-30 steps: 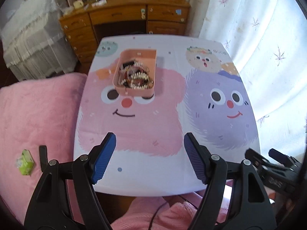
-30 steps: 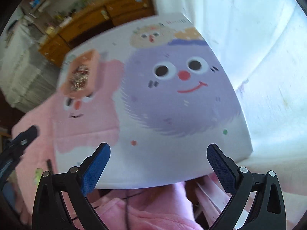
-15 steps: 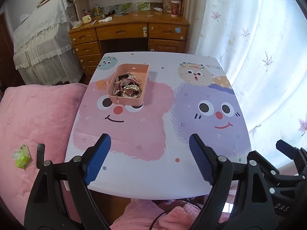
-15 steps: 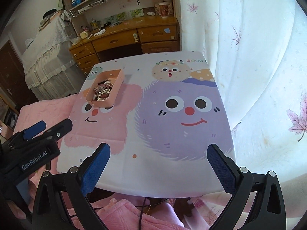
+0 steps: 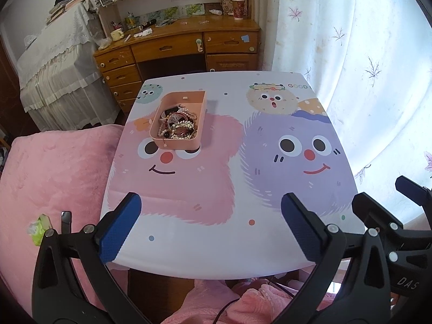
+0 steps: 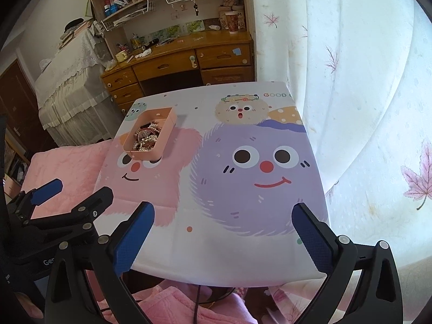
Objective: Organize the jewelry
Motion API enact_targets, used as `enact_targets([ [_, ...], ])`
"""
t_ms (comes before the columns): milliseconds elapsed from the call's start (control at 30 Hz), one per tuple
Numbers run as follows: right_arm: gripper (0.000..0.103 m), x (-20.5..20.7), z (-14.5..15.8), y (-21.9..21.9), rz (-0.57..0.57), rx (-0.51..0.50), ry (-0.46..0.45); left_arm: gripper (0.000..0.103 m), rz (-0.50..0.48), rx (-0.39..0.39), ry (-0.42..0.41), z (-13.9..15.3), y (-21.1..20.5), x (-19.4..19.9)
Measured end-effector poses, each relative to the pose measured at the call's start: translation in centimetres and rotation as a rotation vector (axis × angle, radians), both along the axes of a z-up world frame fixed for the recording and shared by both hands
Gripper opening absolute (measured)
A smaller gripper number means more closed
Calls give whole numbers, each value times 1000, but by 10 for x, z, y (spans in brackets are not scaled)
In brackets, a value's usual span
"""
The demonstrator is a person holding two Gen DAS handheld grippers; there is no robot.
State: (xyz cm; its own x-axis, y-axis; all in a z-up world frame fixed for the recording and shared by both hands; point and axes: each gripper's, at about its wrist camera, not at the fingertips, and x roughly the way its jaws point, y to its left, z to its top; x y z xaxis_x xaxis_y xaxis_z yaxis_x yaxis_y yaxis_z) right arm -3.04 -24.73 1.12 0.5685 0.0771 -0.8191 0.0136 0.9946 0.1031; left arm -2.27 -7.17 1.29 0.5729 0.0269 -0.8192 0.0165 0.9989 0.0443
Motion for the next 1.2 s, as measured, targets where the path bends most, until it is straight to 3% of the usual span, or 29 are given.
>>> enact_targets([
  [1200,103,26,-13,9,-26,-5,30,103,15,-16,18,-6,16,13],
])
